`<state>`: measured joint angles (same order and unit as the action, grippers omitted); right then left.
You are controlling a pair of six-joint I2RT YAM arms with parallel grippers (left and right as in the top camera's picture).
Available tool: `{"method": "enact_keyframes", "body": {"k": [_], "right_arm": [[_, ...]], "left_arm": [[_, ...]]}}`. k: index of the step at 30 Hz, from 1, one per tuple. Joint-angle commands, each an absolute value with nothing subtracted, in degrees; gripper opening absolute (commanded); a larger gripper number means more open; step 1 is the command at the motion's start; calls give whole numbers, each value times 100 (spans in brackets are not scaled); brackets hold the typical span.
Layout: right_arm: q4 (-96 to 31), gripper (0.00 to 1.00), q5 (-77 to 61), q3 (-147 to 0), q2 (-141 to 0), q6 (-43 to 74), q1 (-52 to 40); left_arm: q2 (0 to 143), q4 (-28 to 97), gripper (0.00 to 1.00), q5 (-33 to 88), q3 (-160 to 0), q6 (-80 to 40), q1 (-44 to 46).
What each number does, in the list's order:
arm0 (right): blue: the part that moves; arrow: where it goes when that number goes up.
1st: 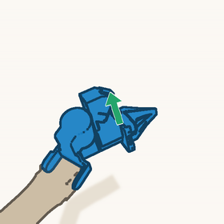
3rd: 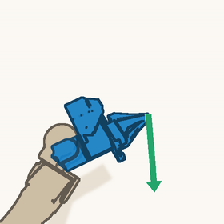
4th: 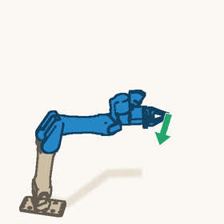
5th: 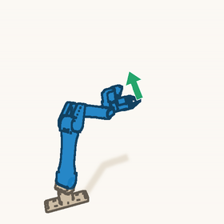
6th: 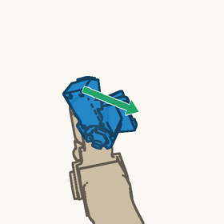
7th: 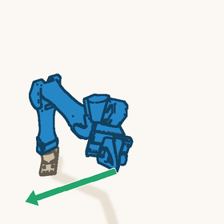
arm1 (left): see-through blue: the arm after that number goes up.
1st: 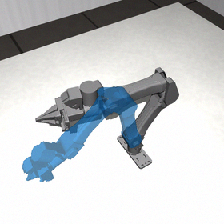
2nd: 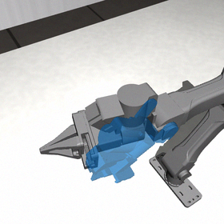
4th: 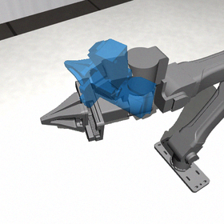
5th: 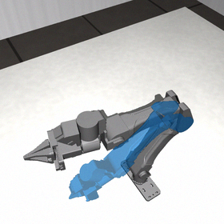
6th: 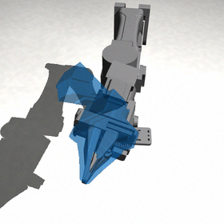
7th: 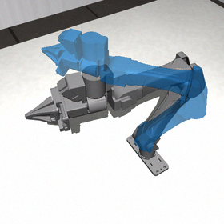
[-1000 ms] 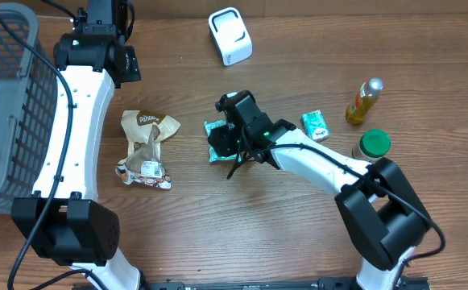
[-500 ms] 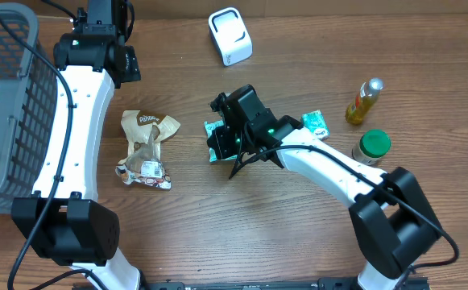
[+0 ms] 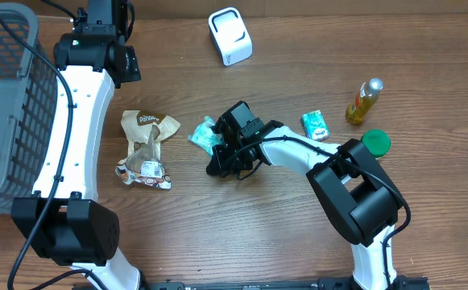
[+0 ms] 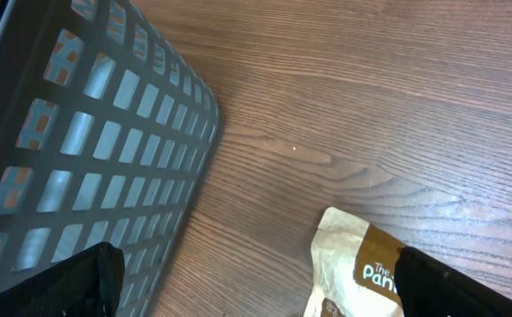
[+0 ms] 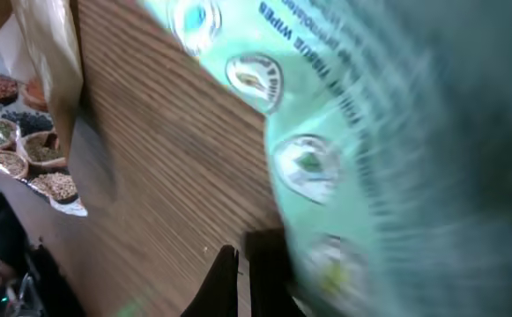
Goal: Scan the item barcode
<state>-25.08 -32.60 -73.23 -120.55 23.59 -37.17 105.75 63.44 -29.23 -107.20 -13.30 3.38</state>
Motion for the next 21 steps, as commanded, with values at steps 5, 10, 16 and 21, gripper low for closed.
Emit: {"method": "enact_keyframes", "body": {"k": [5,10,16,21], "right_arm": [[-2668,4,-4165,-7778,-11675,2248,-3564],[-2344,4,-3529,-7815,-11131,2250,-3428],[-1767,4,-2432,-7802,-11190,2261,-3406],[-1415,4,-2335,-7802,-11570,2327,-3448]], "left_arm": [[10468,6340,100,-2998,-10809,-1282,377],[10468,6340,100,-2998,-10812,-1282,377],[10468,6340,100,-2998,-10809,-1282,377],[10468,6337,100,-2998,-10812,-1282,377]]}}
